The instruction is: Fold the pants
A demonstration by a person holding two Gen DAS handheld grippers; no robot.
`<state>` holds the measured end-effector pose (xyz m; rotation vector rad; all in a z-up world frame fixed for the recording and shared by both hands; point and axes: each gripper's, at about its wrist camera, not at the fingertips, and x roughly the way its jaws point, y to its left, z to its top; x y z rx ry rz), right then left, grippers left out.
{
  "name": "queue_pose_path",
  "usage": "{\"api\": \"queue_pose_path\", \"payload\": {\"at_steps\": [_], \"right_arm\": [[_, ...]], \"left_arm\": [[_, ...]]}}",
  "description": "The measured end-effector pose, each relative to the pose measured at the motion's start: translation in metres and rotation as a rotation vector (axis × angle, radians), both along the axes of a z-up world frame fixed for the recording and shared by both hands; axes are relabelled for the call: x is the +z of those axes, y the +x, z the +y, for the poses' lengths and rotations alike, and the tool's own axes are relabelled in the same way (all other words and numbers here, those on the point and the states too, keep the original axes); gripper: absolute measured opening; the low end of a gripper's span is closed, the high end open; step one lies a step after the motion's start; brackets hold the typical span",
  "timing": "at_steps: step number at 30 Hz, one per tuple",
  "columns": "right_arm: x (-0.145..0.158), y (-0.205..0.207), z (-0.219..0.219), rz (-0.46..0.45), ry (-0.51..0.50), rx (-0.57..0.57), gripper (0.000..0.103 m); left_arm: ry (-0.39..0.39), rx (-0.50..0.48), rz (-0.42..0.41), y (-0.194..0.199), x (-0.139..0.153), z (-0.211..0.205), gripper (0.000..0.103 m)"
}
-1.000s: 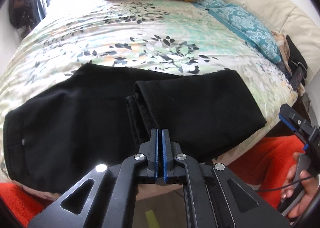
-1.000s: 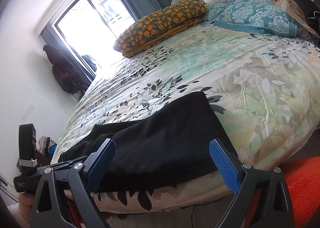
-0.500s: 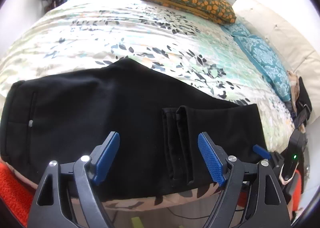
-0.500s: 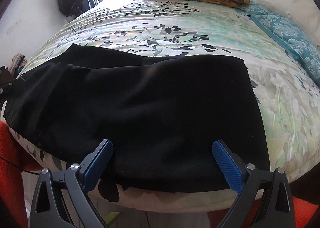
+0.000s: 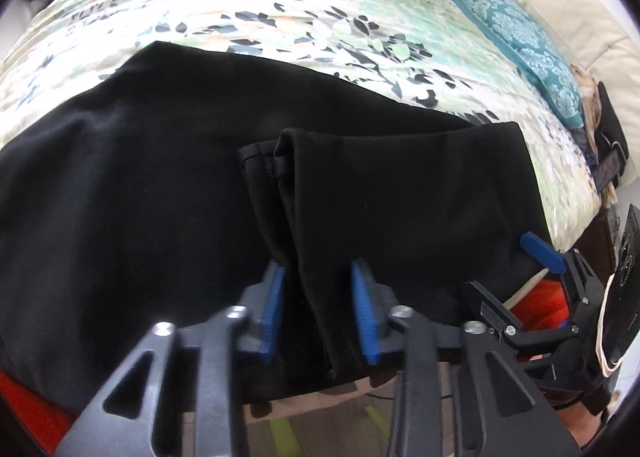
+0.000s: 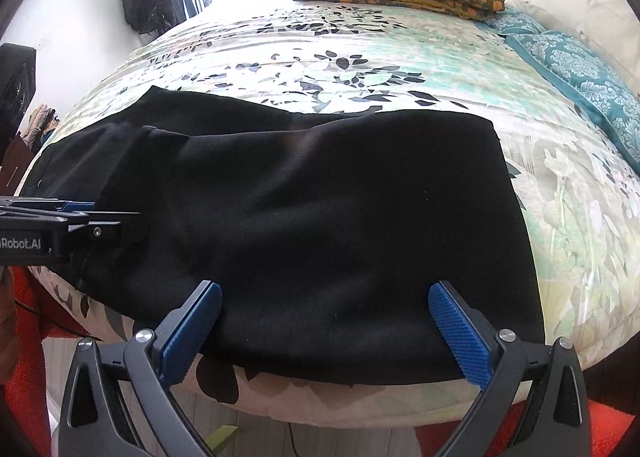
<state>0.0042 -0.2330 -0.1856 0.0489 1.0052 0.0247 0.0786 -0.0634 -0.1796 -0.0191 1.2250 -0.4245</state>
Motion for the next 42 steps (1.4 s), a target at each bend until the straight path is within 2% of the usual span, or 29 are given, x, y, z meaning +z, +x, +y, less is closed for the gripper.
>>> {"api": "queue_pose_path", "payload": {"at_steps": [2, 4, 8, 10, 13, 14, 15, 16, 17, 18, 21, 23, 25, 27, 29, 31, 34, 40, 42], "right_arm": [[0.002, 0.0, -0.002, 0.0, 0.012, -0.003, 0.102], [0.01, -0.002, -0.005, -0.019, 0.03, -0.012, 0.102], [0.039, -0.012, -0.014, -0.161, 0.02, -0.068, 0.102], [0.04, -0.011, -0.02, -0.171, 0.013, -0.096, 0.102], [0.014, 0.0, -0.024, -0.029, 0.056, -0.1, 0.102], [0.004, 0.003, -0.023, 0.016, 0.04, -0.095, 0.103], [0.0, 0.003, -0.019, 0.021, 0.004, -0.082, 0.103], [0.001, 0.002, -0.016, 0.008, -0.019, -0.075, 0.103], [0.002, 0.002, -0.015, 0.005, -0.023, -0.069, 0.103], [0.001, 0.001, -0.015, 0.007, -0.021, -0.068, 0.103], [-0.001, -0.001, -0.017, 0.006, -0.008, -0.074, 0.103], [-0.001, -0.002, -0.017, 0.005, -0.015, -0.074, 0.103], [-0.002, -0.002, -0.017, 0.005, -0.016, -0.075, 0.103], [-0.003, 0.001, -0.017, 0.006, -0.016, -0.076, 0.103], [-0.003, 0.001, -0.016, 0.007, -0.021, -0.077, 0.103], [-0.004, 0.002, -0.015, 0.006, -0.024, -0.08, 0.103], [-0.004, 0.001, -0.015, 0.002, -0.024, -0.08, 0.103], [-0.004, -0.002, -0.015, -0.01, -0.023, -0.076, 0.103], [-0.004, -0.001, -0.015, -0.006, -0.027, -0.073, 0.103]], "left_arm": [[-0.024, 0.013, -0.013, -0.001, 0.008, 0.007, 0.009], [-0.037, 0.007, -0.044, -0.004, 0.019, 0.009, 0.008], [0.024, -0.026, -0.059, -0.002, 0.012, 0.007, 0.009], [0.057, -0.032, -0.05, 0.0, 0.0, 0.003, 0.01], [0.11, -0.054, -0.086, -0.003, -0.003, -0.005, 0.02], [0.132, -0.058, -0.097, -0.004, -0.003, -0.007, 0.027], [0.145, -0.06, -0.103, -0.005, -0.004, -0.008, 0.04], [0.153, -0.055, -0.105, -0.005, -0.004, -0.008, 0.048], [0.157, -0.041, -0.105, -0.005, -0.004, -0.005, 0.064], [0.156, -0.021, -0.105, -0.005, -0.003, -0.001, 0.072], [0.135, 0.041, -0.129, -0.007, 0.006, 0.015, 0.072], [0.136, 0.089, -0.185, -0.012, 0.022, 0.024, 0.073], [0.103, 0.123, -0.258, -0.019, 0.042, 0.027, 0.077], [0.045, 0.11, -0.329, -0.027, 0.061, 0.021, 0.085], [0.005, 0.045, -0.371, -0.032, 0.071, 0.005, 0.09], [-0.002, -0.041, -0.369, -0.033, 0.069, -0.016, 0.09], [0.039, -0.115, -0.354, -0.025, 0.048, -0.042, 0.09], [0.138, -0.078, -0.166, -0.007, -0.013, -0.038, 0.09], [0.146, -0.092, -0.194, -0.011, -0.012, -0.038, 0.092]]}}
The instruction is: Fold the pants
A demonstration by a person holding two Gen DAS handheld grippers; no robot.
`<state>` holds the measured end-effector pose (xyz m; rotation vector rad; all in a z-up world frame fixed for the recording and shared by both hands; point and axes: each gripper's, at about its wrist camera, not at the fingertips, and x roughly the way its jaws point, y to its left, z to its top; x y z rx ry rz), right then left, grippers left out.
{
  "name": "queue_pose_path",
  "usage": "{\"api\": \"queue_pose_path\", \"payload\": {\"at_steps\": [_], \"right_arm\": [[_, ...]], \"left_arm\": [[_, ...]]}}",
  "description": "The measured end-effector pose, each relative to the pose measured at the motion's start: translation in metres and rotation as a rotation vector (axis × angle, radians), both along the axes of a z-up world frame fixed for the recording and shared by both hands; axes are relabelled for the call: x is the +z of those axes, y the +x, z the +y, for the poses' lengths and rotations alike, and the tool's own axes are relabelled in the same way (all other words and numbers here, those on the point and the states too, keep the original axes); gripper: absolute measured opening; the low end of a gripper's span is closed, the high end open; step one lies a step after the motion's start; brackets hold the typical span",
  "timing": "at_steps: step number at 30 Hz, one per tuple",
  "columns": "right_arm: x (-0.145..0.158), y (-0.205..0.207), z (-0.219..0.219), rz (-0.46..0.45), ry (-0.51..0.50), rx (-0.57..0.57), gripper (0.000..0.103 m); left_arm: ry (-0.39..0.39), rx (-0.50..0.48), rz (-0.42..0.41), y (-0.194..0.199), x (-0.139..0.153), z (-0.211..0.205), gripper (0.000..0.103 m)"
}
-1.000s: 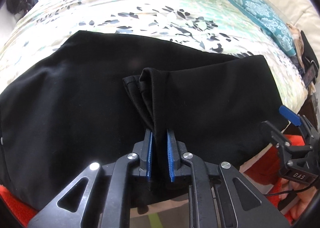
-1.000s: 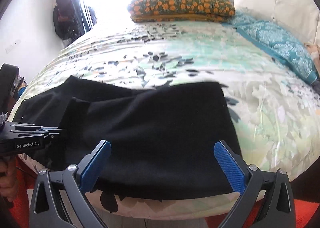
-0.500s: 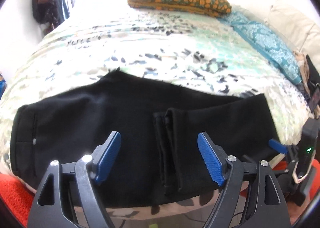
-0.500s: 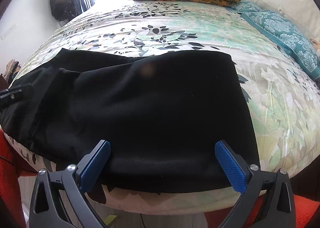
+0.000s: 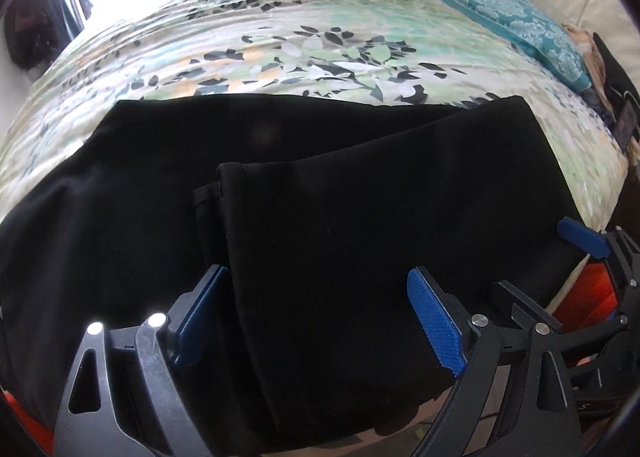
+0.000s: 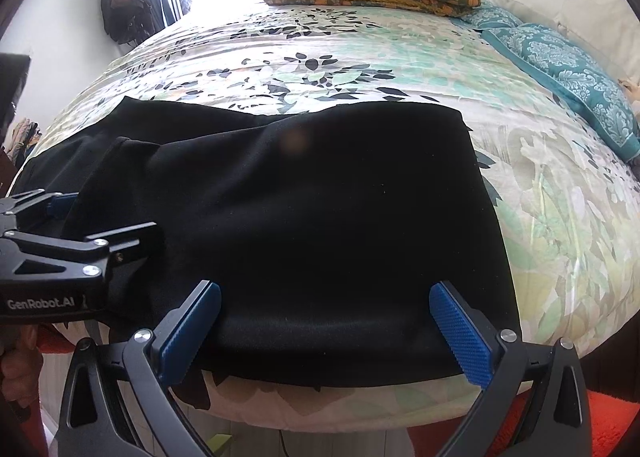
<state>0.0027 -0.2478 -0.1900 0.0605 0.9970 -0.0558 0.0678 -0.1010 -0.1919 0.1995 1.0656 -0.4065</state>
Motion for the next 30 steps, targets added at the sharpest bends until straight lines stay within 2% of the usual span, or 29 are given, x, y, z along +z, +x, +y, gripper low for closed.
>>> {"api": "queue_pose_path", "payload": {"at_steps": [3, 7, 12, 16, 20, 23, 27, 30], "right_arm": [[0.0, 0.001, 0.001, 0.003, -0.004, -0.002, 0.103], [0.007, 0.002, -0.003, 0.005, 0.014, -0.006, 0.103], [0.033, -0.012, -0.015, -0.089, 0.034, -0.058, 0.103], [0.043, -0.02, -0.021, -0.117, 0.018, -0.096, 0.103], [0.026, -0.012, -0.02, -0.027, 0.003, -0.101, 0.103], [0.01, -0.007, -0.014, 0.041, -0.033, -0.078, 0.103], [0.017, -0.011, -0.014, 0.004, -0.031, -0.084, 0.103], [0.035, -0.019, -0.015, -0.076, -0.025, -0.097, 0.103]], "left_arm": [[0.014, -0.008, 0.002, -0.003, 0.005, -0.002, 0.092], [-0.059, 0.014, -0.032, -0.009, 0.028, 0.009, 0.092], [-0.091, -0.012, -0.084, -0.02, 0.05, 0.016, 0.092], [-0.046, -0.045, -0.08, -0.029, 0.037, 0.014, 0.092], [0.012, -0.038, -0.017, -0.023, 0.006, 0.013, 0.092], [-0.022, -0.009, 0.017, -0.017, -0.003, 0.019, 0.097], [-0.033, 0.002, 0.012, -0.016, 0.005, 0.023, 0.095], [-0.077, 0.009, -0.016, -0.022, 0.018, 0.032, 0.095]]}}
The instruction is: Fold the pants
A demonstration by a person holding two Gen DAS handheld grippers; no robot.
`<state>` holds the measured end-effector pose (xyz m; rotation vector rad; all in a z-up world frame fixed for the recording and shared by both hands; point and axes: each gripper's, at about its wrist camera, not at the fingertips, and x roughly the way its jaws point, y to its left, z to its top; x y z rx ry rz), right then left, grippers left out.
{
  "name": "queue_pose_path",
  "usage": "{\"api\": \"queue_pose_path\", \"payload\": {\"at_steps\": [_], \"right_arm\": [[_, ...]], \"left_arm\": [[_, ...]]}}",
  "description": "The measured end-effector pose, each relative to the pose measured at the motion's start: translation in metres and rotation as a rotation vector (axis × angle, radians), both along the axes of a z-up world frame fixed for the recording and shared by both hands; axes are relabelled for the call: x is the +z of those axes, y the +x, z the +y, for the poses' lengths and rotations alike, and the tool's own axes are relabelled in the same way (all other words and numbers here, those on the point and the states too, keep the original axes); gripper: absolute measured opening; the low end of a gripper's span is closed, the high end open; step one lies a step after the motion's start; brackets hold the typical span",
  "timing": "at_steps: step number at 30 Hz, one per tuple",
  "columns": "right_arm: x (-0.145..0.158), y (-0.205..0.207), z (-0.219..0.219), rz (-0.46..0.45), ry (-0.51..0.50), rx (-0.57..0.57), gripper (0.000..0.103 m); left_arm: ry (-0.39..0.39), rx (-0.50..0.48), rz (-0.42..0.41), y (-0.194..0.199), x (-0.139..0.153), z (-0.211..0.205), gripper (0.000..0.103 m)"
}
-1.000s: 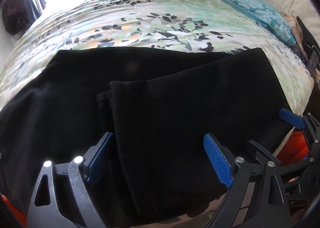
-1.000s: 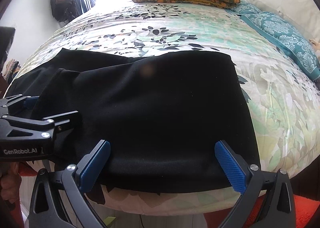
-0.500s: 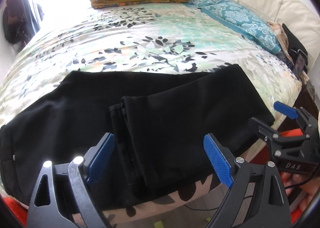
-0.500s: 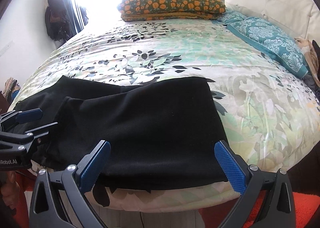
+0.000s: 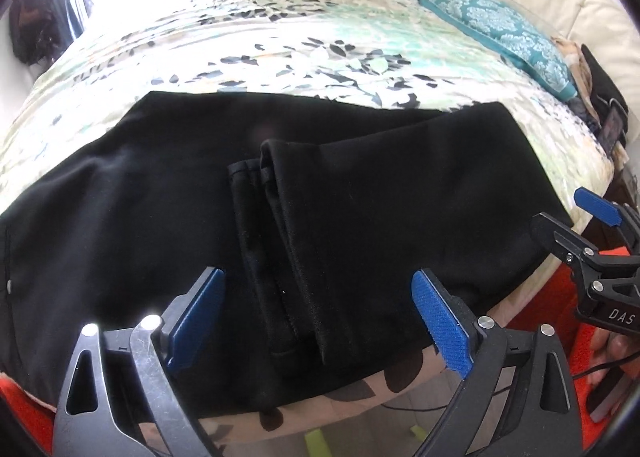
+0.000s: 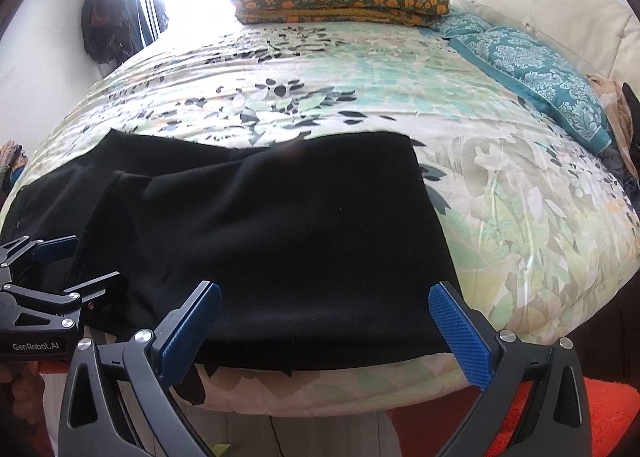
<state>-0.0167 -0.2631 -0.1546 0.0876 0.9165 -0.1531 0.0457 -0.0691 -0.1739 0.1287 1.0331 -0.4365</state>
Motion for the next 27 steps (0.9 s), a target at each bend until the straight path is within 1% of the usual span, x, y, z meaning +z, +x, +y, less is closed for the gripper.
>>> {"api": "queue_pose_path", "payload": {"at_steps": [2, 3, 7, 9, 12, 15, 17, 19, 21, 22, 23, 24, 26, 27], "right_arm": [[0.01, -0.005, 0.002, -0.045, -0.014, -0.001, 0.103], [0.012, -0.005, 0.003, -0.053, -0.017, 0.002, 0.103], [-0.003, 0.004, 0.006, 0.032, -0.014, 0.01, 0.103], [0.0, 0.002, 0.004, 0.009, -0.01, -0.005, 0.103], [0.009, -0.001, 0.004, -0.042, -0.011, -0.01, 0.103], [0.008, -0.001, 0.007, -0.036, -0.014, -0.005, 0.103], [0.006, 0.001, 0.012, -0.026, -0.024, 0.01, 0.103], [0.005, 0.002, 0.019, -0.027, -0.042, 0.028, 0.103], [0.005, 0.002, 0.025, -0.034, -0.053, 0.046, 0.103], [0.006, 0.002, 0.028, -0.035, -0.057, 0.055, 0.103], [0.005, 0.002, 0.031, -0.036, -0.062, 0.062, 0.103], [0.005, 0.002, 0.034, -0.036, -0.066, 0.07, 0.103], [0.004, 0.004, 0.039, -0.033, -0.075, 0.082, 0.103], [0.003, 0.005, 0.041, -0.031, -0.079, 0.086, 0.103]], "left_arm": [[-0.009, -0.004, -0.013, -0.003, 0.007, 0.005, 0.095], [-0.008, -0.003, -0.016, -0.004, 0.009, 0.008, 0.095], [-0.023, 0.038, -0.013, -0.006, 0.016, 0.029, 0.095], [-0.022, 0.069, -0.014, -0.005, 0.02, 0.043, 0.095], [-0.033, 0.142, -0.02, -0.002, 0.026, 0.073, 0.095], [-0.077, 0.236, -0.012, 0.004, 0.03, 0.114, 0.095], [-0.116, 0.311, -0.026, 0.013, 0.04, 0.15, 0.095], [-0.165, 0.404, -0.043, 0.025, 0.052, 0.194, 0.095], [-0.232, 0.515, -0.036, 0.038, 0.059, 0.248, 0.096], [-0.267, 0.558, -0.016, 0.043, 0.058, 0.275, 0.096], [-0.297, 0.574, 0.019, 0.05, 0.054, 0.296, 0.097], [-0.306, 0.569, 0.076, 0.057, 0.045, 0.312, 0.097], [-0.268, 0.524, 0.194, 0.07, 0.023, 0.33, 0.097], [-0.221, 0.504, 0.212, 0.072, 0.015, 0.334, 0.096]]}}
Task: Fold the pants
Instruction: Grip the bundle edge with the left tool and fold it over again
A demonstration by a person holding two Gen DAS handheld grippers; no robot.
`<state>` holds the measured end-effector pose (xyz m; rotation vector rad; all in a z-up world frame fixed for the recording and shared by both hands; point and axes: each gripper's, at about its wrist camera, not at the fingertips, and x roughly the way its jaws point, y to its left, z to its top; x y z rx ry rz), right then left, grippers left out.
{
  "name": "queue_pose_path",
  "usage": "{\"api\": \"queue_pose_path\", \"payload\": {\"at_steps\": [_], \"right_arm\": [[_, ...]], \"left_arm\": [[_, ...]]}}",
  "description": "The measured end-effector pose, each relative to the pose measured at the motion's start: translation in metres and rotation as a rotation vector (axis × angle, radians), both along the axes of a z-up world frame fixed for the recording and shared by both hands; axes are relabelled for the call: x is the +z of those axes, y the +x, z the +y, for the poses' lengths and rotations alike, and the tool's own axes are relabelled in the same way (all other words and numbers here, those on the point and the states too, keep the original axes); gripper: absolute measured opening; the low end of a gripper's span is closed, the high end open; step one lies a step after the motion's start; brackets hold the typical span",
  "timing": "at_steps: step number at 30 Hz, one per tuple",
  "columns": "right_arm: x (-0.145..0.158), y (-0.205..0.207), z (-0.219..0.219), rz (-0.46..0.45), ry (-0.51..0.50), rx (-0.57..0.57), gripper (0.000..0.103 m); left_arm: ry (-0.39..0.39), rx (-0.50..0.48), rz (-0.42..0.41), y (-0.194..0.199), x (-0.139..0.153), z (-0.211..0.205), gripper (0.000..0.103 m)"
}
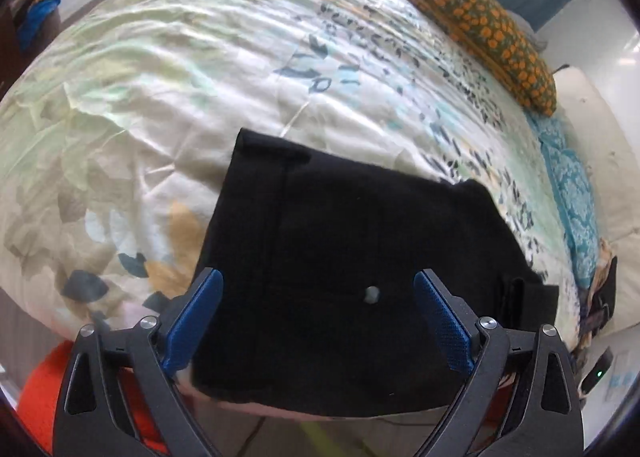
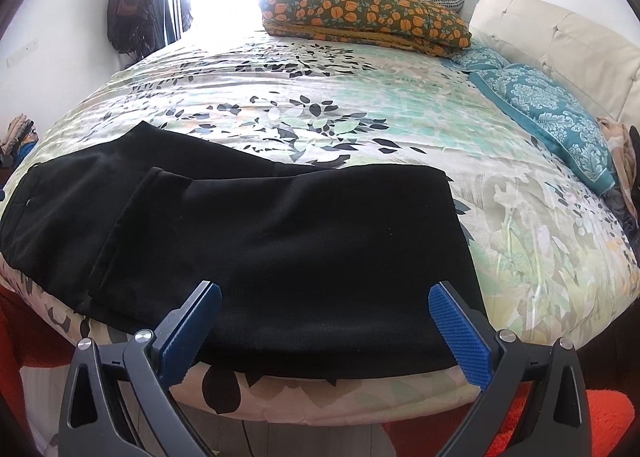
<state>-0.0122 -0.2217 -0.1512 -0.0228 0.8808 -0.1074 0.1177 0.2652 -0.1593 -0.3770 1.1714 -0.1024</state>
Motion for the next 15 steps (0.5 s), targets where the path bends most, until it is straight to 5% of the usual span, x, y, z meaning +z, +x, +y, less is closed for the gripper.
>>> {"api": "queue_pose_path", "payload": {"at_steps": [4, 7, 9, 11, 13, 15], "right_arm": [[-0.001, 0.003, 0.008, 0.004, -0.009, 0.017, 0.103], [-0.001, 0.003, 0.012, 0.007, -0.015, 0.029, 0.103], [-0.003, 0.005, 0.013, 0.01, -0.021, 0.032, 0.103], [-0.003, 0.006, 0.014, 0.012, -0.022, 0.031, 0.103], [-0.003, 0.007, 0.014, 0.011, -0.019, 0.03, 0.103], [-0.001, 0.006, 0.013, 0.004, -0.016, 0.03, 0.103]], "left_arm": [[0.222, 0.004, 0.048, -0.002, -0.028, 0.014, 0.097], [0.098, 0.023, 0.077, -0.003, -0.04, 0.03, 0.098], [0.023, -0.054, 0.117, 0.0, -0.049, 0.024, 0.099], [0.039, -0.105, 0.127, 0.001, -0.052, 0.012, 0.102], [0.018, -0.089, 0.109, 0.001, -0.049, 0.013, 0.089], [-0.024, -0.061, 0.077, 0.004, -0.037, 0.018, 0.036]]}}
